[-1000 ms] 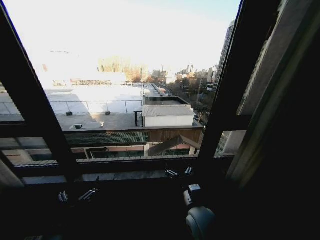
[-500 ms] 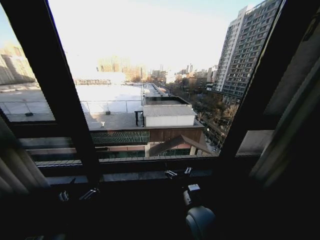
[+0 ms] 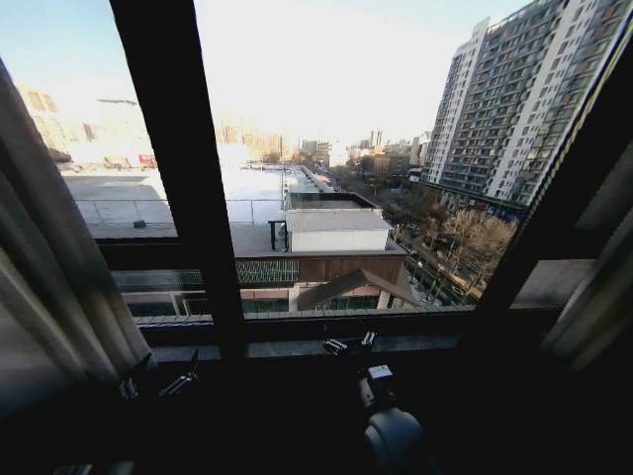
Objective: Open the curtains by pulling them apart, changing their state from closed to fully open.
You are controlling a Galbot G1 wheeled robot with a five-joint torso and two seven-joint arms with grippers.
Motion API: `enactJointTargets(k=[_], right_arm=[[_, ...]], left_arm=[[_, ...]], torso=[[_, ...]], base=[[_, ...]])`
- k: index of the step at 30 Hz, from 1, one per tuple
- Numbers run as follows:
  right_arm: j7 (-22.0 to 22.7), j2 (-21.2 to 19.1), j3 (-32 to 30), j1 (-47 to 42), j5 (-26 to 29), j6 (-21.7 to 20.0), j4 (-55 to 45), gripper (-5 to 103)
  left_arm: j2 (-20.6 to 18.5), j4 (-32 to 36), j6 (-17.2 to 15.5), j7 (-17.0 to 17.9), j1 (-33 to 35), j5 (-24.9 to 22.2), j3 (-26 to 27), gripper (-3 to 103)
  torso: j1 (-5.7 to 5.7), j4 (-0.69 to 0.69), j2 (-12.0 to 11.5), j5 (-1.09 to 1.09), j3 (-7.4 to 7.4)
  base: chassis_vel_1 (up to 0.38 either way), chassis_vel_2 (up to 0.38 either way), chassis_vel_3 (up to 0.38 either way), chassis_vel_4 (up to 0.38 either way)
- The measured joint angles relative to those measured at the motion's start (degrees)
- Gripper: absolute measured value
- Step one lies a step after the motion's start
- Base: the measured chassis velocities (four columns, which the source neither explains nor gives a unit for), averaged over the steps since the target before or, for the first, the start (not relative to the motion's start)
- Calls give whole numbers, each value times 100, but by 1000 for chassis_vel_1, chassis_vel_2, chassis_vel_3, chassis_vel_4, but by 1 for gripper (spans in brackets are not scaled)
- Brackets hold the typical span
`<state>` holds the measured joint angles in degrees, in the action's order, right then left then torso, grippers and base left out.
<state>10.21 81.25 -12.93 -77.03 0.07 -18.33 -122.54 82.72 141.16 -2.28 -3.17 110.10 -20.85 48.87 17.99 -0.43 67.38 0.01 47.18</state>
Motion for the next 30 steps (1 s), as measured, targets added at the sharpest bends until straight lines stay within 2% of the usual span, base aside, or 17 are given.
enactJointTargets(k=[12, 20, 24, 30], right_arm=[[0, 73, 19, 42, -11, 3, 82, 100], [-47, 96, 66, 73, -77, 263, 228, 100], [-40, 96, 72, 69, -20, 268, 229, 100], [-20, 95, 10, 63, -3, 274, 285, 100]], left_arm=[[-58, -62, -60, -1, -71, 1, 17, 100], [-122, -235, -87, 0, -293, 1, -20, 100], [-224, -290, -178, 18, -401, -5, 8, 100], [-592, -563, -278, 141, -687, -240, 285, 100]], torso=[[1, 0, 0, 0, 1], [1, 0, 0, 0, 0], [1, 1, 0, -5, 0], [1, -1, -1, 2, 1]], base=[[334, 349, -346, -366], [320, 325, -346, -345], [139, 147, -123, -155], [25, 19, -16, -31]])
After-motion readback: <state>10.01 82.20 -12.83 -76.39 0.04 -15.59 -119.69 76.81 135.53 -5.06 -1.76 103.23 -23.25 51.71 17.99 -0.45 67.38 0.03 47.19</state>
